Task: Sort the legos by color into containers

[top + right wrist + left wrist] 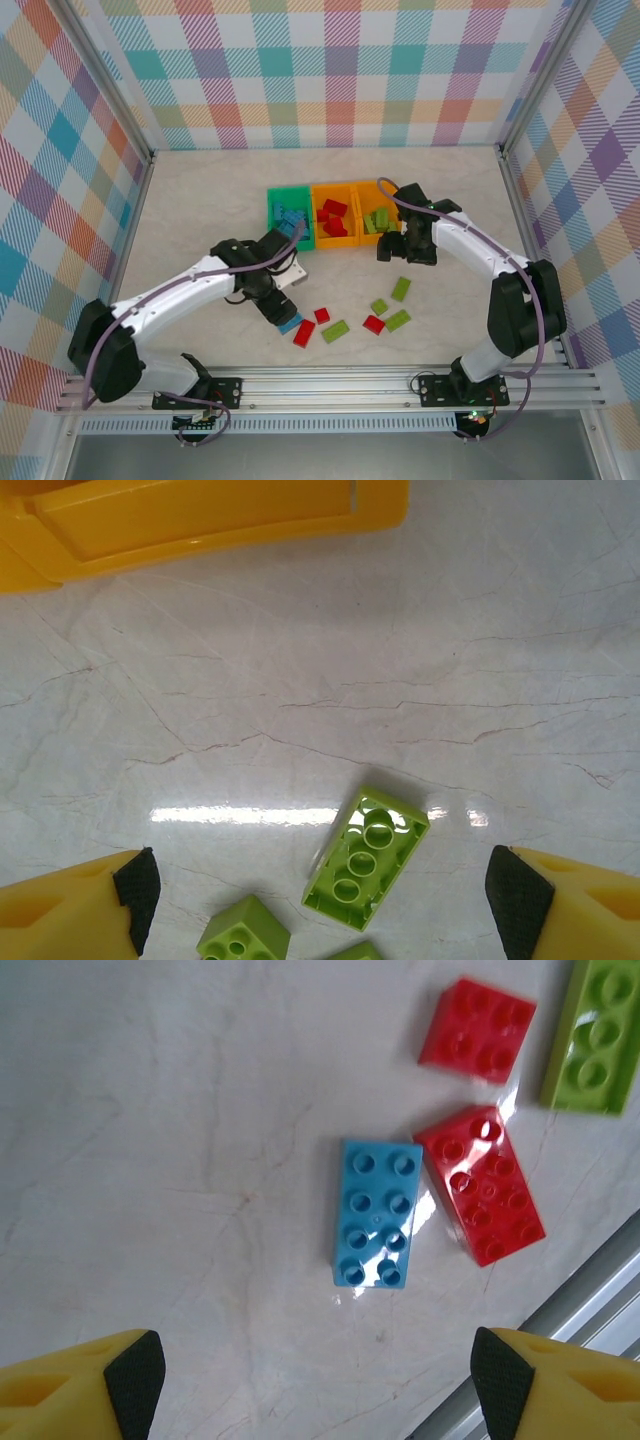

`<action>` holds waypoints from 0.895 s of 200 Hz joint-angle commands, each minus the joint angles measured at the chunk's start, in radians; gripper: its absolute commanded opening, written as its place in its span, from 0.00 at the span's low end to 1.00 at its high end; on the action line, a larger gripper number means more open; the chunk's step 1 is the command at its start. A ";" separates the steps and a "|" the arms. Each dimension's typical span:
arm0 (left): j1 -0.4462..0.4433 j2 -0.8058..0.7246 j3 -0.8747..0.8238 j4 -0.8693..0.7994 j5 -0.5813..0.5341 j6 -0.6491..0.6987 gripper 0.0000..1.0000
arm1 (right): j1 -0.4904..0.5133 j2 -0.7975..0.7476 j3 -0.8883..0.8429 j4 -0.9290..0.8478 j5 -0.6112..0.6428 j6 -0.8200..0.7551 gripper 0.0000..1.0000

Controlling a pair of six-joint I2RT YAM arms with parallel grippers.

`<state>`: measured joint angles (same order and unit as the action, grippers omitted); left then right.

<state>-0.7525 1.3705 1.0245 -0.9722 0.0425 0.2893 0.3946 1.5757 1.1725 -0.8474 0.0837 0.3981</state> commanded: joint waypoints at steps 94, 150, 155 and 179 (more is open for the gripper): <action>-0.104 0.240 0.011 0.015 -0.054 0.036 0.80 | 0.006 0.017 0.042 -0.028 0.016 0.005 0.87; -0.104 0.262 -0.019 0.098 -0.040 0.023 0.79 | 0.007 0.029 0.052 -0.032 0.017 0.002 0.87; -0.104 0.269 -0.021 0.099 -0.038 0.026 0.79 | 0.007 0.030 0.054 -0.033 0.019 0.001 0.87; -0.102 0.293 -0.037 0.108 -0.035 0.030 0.76 | 0.006 0.031 0.062 -0.041 0.025 -0.002 0.87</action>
<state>-0.8440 1.6325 1.0168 -0.8791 0.0067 0.3260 0.3946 1.5959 1.1961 -0.8597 0.0978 0.4034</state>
